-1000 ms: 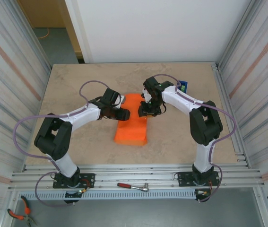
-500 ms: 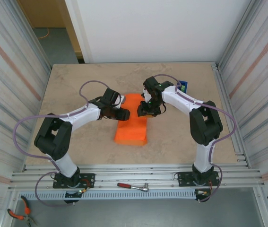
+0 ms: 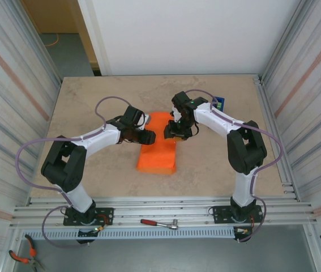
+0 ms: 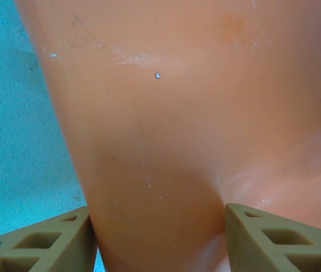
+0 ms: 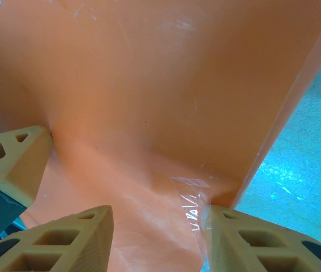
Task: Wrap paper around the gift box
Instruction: Wrap the gift box with the wrapping paper.
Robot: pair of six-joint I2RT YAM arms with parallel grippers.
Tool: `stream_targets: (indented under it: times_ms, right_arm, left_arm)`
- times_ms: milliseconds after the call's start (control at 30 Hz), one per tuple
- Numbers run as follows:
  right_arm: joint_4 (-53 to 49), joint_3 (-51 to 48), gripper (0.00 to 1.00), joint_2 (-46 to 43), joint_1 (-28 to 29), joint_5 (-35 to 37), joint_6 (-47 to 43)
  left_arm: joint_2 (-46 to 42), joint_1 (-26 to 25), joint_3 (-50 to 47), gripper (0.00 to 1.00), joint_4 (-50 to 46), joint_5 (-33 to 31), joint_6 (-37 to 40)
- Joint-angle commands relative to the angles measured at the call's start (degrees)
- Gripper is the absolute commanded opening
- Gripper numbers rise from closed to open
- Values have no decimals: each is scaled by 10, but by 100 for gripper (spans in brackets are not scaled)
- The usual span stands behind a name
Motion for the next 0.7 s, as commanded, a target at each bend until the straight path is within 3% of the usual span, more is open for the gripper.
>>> stream_targets:
  times_ms: [0,667]
  right_arm:
    - [-19,-11,47,3,-8,11,28]
    - [-24,-21,48,14,-22,6,73]
  left_arm:
    - [53,-18,-29,57,-68,-34,12]
    - [54,-19,-29,57,-68,-37,12]
